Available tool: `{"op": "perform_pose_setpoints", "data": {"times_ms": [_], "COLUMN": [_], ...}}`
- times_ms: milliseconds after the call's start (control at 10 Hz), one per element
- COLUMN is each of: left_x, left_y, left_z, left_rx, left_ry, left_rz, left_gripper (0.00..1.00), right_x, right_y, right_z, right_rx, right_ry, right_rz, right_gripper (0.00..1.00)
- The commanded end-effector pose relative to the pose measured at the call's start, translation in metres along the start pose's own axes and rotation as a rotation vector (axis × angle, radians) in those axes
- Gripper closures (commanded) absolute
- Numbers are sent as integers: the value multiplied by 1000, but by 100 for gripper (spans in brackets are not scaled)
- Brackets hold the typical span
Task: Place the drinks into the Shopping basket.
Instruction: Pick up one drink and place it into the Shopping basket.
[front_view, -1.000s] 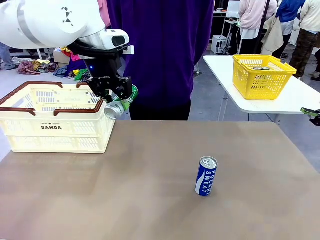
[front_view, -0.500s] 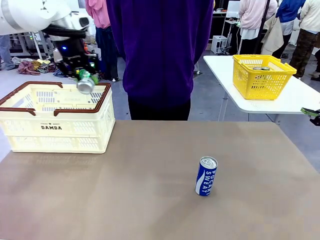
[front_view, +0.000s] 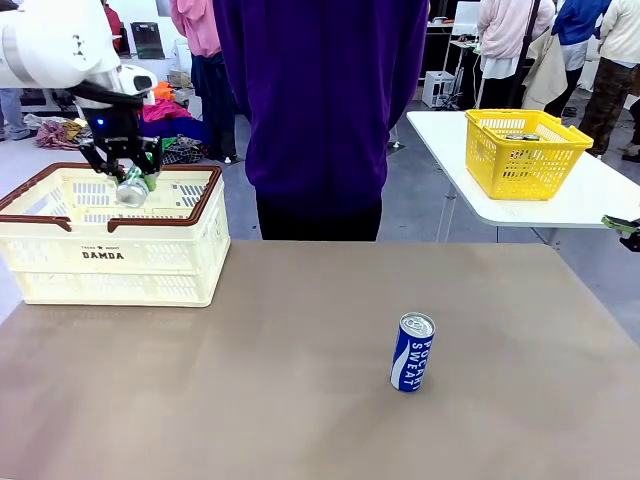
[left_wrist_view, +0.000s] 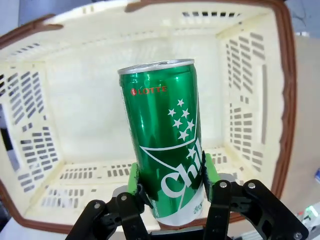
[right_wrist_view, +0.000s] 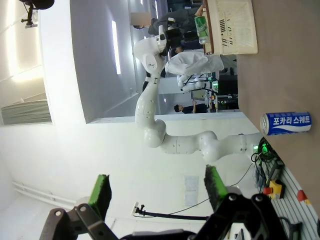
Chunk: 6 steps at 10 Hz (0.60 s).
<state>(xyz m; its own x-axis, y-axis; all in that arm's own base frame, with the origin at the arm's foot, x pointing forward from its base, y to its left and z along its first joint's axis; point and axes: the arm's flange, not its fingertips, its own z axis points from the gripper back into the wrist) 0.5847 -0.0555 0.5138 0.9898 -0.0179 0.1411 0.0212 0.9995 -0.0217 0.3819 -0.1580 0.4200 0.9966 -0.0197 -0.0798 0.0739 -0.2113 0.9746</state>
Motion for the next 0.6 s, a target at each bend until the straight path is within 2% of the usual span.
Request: {"op": "perform_pose_setpoints", "data": {"times_ms": [0,200,500], "left_x": [4,-7,-15], "left_y": [9,15,14], "left_z": [-5,-32,-70], "left_rx": [-12,16,19], "left_ry": [60,86,44], "left_rz": [-2,-19,-14], "left_gripper": [100,100,100], "right_x": [0,0,0], "right_y": [6,6,6], "right_z": [2,2,2], "right_rx": [13,13,13], "right_ry": [-6,-6,-6], "right_rz": [-15,-15,-15], "right_gripper": [0,0,0]}}
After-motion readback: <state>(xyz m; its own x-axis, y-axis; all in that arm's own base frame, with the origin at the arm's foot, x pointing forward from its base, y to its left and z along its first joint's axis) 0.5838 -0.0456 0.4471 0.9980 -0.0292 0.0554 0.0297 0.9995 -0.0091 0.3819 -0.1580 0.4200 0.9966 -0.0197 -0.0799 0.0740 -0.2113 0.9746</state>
